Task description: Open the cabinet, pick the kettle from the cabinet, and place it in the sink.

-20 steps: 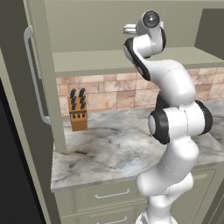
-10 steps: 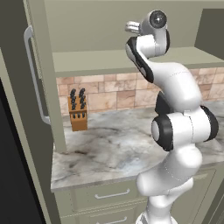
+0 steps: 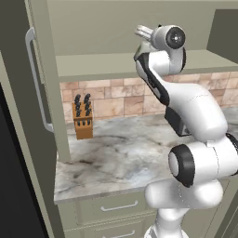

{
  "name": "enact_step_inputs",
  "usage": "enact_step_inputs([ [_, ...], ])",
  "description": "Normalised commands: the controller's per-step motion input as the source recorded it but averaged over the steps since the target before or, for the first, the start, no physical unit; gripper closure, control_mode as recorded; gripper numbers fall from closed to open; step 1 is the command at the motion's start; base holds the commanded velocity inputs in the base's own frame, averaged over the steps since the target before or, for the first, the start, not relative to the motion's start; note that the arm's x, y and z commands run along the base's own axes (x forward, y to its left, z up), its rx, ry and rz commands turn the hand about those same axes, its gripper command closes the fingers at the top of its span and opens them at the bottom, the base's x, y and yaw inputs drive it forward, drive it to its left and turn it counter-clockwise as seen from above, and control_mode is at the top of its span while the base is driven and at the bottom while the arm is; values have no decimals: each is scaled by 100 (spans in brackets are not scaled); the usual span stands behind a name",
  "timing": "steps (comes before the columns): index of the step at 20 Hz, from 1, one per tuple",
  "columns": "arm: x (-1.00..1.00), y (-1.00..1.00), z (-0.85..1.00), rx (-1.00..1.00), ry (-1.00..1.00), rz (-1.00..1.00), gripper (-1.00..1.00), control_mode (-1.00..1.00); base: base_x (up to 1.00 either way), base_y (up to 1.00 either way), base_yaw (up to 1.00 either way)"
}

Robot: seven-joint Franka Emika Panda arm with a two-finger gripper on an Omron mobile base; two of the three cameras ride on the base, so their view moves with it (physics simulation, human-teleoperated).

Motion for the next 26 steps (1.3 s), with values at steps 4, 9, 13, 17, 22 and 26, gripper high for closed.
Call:
enact_step_inputs([
  [4, -69, 2, 10, 11, -11, 0, 100, -100, 0, 0, 0],
  [9, -64, 4, 21, 4, 5, 0, 100, -100, 0, 0, 0],
  [13, -60, 6, 23, 0, 13, 0, 100, -100, 0, 0, 0],
  [17, -58, 4, 24, 0, 15, 0, 100, -100, 0, 0, 0],
  [22, -68, -1, 11, -3, -1, 0, 100, -100, 0, 0, 0],
  [26, -73, -1, 0, -9, -20, -2, 100, -100, 0, 0, 0],
])
